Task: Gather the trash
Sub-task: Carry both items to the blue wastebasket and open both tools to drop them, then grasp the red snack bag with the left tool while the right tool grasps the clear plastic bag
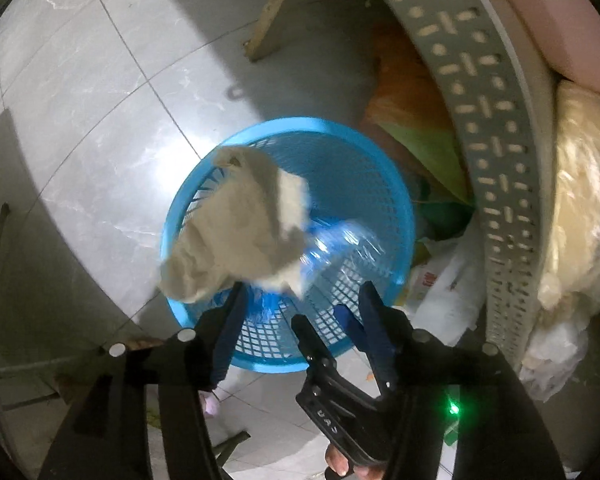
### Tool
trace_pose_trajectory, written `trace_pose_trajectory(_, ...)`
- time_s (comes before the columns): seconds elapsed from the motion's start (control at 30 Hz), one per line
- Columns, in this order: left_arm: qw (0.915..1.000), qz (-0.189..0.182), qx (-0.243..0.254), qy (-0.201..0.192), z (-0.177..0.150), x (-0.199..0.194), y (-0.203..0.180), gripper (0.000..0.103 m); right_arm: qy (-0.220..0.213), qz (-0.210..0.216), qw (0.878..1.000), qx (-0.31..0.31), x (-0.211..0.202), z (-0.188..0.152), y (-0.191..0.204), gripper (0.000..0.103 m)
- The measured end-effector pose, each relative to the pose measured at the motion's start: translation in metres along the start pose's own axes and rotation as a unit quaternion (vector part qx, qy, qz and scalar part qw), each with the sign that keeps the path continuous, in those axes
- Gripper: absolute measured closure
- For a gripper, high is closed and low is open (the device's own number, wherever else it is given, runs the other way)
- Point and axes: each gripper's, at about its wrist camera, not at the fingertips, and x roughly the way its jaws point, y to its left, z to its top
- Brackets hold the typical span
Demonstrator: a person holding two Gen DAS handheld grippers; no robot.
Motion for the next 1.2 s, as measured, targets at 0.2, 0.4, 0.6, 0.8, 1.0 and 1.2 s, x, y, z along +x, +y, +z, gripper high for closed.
trace_pose_trajectory(0.2,0.9991,-0.017,0.032,-0.020,-0.021,-0.043,-0.016,0.045,-0.041,-0.013,0.999,0.012,-0.034,-0.013,-0.017,0.043)
trace_pose_trajectory(0.4,0.9878,-0.040,0.099,-0.113,-0.081,-0.147,-0.024,0.038,-0.077,-0.031,0.997,-0.003,-0.064,-0.029,0.002,0.043)
trace_pose_trajectory(0.6,0.9674,-0.042,0.171,-0.182,-0.198,-0.249,0.004,0.014,-0.131,-0.035,0.988,-0.072,-0.132,-0.069,0.043,0.038)
trace_pose_trajectory(0.8,0.9488,-0.056,0.163,-0.265,-0.322,-0.315,0.077,0.006,-0.178,-0.024,0.971,-0.159,-0.195,-0.097,0.104,0.024)
trace_pose_trajectory(1.0,0.9131,-0.013,0.053,-0.404,-0.425,-0.352,0.178,0.005,-0.226,-0.044,0.931,-0.282,-0.242,-0.122,0.195,0.007)
trace_pose_trajectory(1.2,0.8800,-0.011,-0.052,-0.472,-0.510,-0.350,0.257,0.005,-0.260,-0.100,0.880,-0.386,-0.258,-0.153,0.293,0.007)
